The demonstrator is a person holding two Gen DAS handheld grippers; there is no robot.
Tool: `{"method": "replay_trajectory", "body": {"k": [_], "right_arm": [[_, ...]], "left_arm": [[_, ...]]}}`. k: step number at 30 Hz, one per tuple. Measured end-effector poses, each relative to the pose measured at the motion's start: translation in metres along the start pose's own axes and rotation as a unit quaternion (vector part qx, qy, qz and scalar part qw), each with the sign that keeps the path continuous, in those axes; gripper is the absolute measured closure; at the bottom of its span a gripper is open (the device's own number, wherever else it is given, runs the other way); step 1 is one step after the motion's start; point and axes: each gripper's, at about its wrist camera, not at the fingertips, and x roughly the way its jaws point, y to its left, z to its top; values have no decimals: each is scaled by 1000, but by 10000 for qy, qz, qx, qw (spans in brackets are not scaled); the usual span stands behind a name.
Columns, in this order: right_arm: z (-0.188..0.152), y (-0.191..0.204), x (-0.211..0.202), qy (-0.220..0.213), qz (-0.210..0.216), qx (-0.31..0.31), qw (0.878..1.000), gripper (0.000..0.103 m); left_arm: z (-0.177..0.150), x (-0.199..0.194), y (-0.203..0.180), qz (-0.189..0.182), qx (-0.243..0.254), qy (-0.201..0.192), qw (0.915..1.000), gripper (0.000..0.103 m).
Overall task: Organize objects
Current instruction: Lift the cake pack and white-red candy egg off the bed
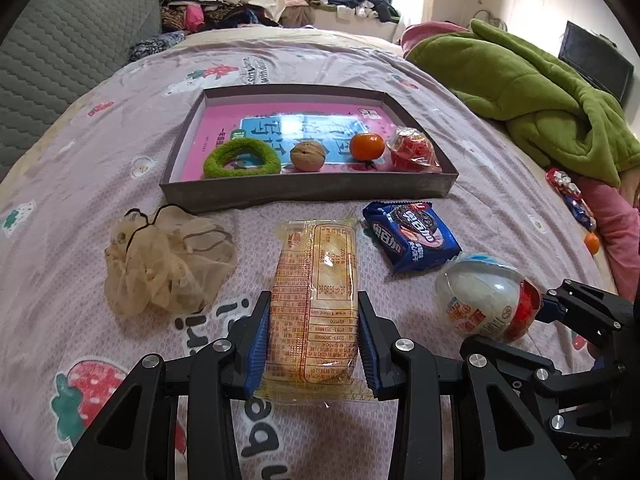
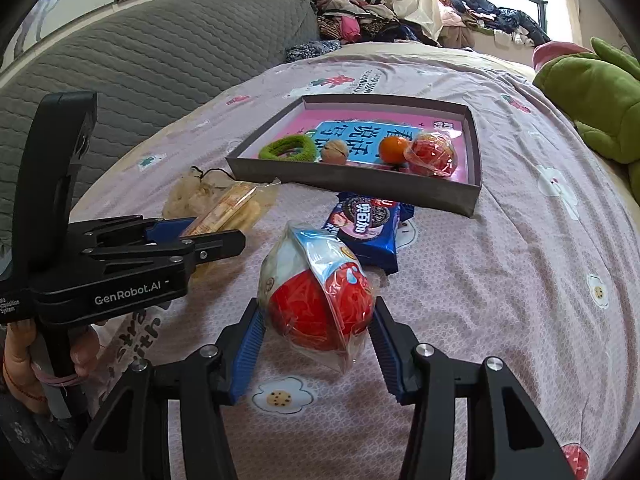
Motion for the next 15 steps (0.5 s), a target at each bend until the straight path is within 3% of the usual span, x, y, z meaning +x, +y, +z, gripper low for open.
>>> {"method": "replay_trajectory", "body": {"k": [15], "right_arm": [[-2, 20, -13, -147, 117, -105, 9998, 51]], "left_arm": [[-24, -24, 0, 143, -112, -66, 9998, 63]]}}
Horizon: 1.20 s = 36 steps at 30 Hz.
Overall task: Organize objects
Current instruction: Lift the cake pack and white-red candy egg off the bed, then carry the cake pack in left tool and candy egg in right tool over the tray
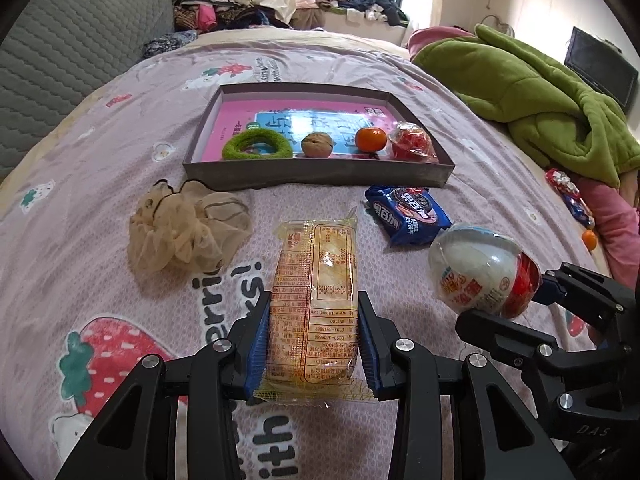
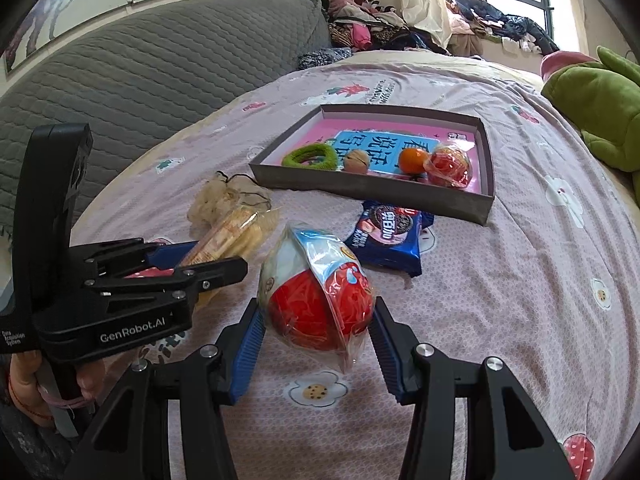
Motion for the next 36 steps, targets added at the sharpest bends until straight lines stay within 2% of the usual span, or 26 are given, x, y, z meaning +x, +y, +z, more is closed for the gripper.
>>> {"method": "replay_trajectory", "body": {"k": [19, 26, 36], "right_arm": [[8, 21, -31, -484, 163, -99, 9986, 51], [14, 25, -47, -833, -52, -154, 9964, 51], [16, 26, -54, -1064, -195, -167, 9940, 51]], "left_arm": [[3, -46, 0, 288, -135, -448, 9985, 63], [7, -60, -6, 373, -78, -691, 9969, 63], [7, -69, -3, 378, -113, -832, 9958, 63]]}}
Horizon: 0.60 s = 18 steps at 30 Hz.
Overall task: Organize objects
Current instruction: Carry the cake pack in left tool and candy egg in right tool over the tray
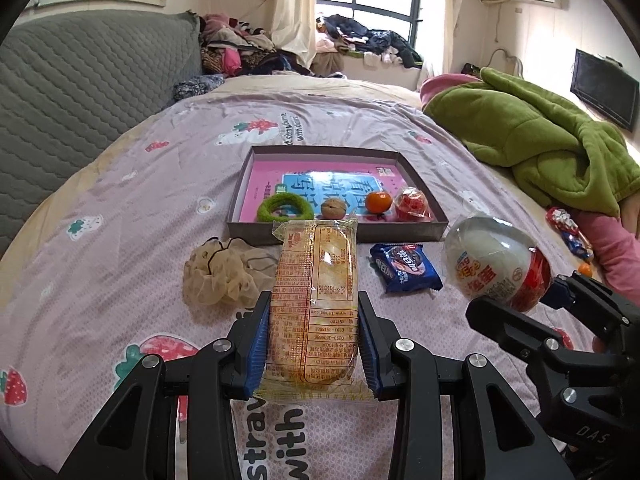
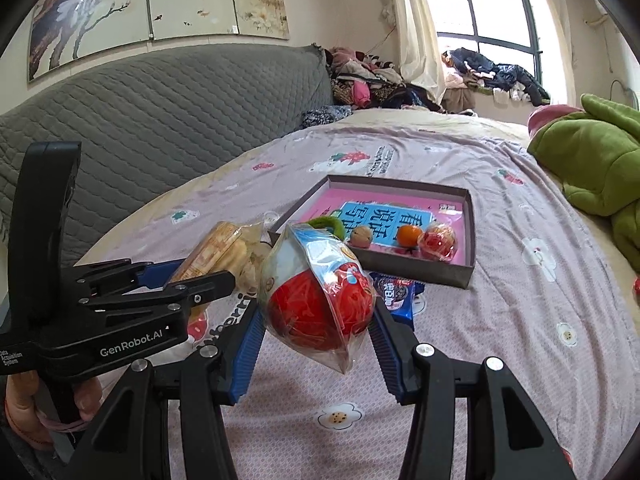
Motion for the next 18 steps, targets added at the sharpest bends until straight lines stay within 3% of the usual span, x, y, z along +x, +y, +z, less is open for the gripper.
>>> {"method": "replay_trajectory", "body": {"k": [18], "right_arm": [[8, -4, -10, -342, -86, 91, 9993, 51]], "left_arm": [[12, 3, 7, 44, -68, -257, 9996, 63]]}}
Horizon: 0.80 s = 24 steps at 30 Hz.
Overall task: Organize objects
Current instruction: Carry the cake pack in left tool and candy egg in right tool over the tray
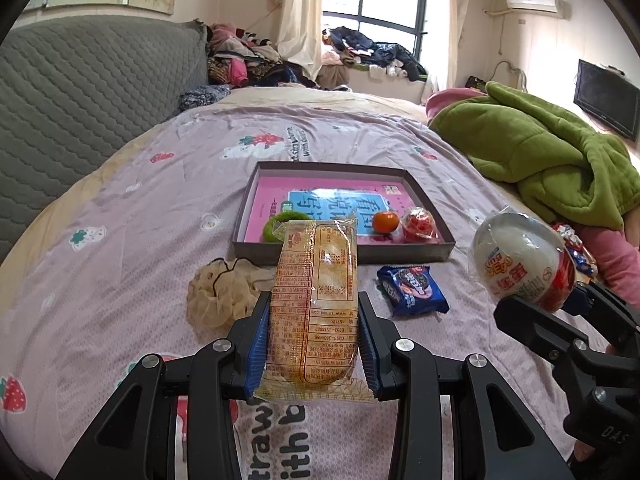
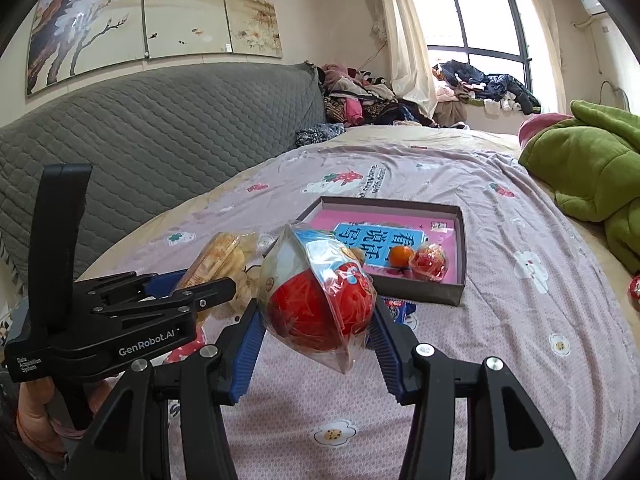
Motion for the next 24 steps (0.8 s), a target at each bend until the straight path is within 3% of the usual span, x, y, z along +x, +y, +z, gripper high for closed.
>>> {"method": "replay_trajectory", "body": {"k": [15, 24], "right_arm": [[35, -5, 10, -150, -153, 5, 9998, 51], [62, -17, 27, -233, -316, 16, 9992, 51]], "left_arm": [[38, 18, 13, 32, 26, -110, 9999, 63], [70, 36, 25, -188, -78, -38, 9998, 63]]}}
